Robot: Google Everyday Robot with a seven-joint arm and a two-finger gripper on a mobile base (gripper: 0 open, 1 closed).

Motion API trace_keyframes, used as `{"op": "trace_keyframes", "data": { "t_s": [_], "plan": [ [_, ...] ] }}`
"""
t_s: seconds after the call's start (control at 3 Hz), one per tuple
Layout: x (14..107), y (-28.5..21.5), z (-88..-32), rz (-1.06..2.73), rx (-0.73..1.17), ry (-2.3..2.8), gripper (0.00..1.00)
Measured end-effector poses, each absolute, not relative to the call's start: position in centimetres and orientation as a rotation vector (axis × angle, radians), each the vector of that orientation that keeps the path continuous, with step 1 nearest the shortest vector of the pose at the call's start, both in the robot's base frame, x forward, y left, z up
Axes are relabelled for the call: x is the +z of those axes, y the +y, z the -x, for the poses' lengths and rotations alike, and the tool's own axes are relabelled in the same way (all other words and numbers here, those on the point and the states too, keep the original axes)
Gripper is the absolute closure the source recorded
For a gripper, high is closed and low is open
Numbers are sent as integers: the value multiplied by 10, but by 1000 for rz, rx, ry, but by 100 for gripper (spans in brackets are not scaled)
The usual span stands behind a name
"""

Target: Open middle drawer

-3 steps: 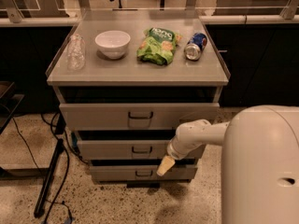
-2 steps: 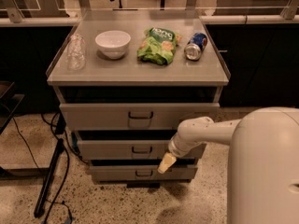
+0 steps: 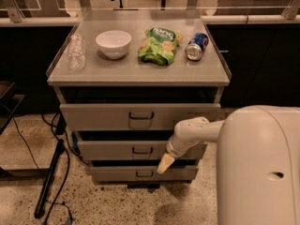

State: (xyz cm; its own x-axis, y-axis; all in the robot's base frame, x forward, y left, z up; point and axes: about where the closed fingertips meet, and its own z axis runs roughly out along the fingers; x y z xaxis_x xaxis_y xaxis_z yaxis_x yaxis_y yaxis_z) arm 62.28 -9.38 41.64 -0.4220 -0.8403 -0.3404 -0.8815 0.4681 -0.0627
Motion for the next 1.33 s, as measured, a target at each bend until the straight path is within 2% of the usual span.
{"op": "trace_keyframes", "data": {
  "t_s": [0.67,1.33],
  "plan": [
    [400,-87,-613,1504,212,2418,0],
    [412,-95,-561,1528,338,2471,0]
  ]
}}
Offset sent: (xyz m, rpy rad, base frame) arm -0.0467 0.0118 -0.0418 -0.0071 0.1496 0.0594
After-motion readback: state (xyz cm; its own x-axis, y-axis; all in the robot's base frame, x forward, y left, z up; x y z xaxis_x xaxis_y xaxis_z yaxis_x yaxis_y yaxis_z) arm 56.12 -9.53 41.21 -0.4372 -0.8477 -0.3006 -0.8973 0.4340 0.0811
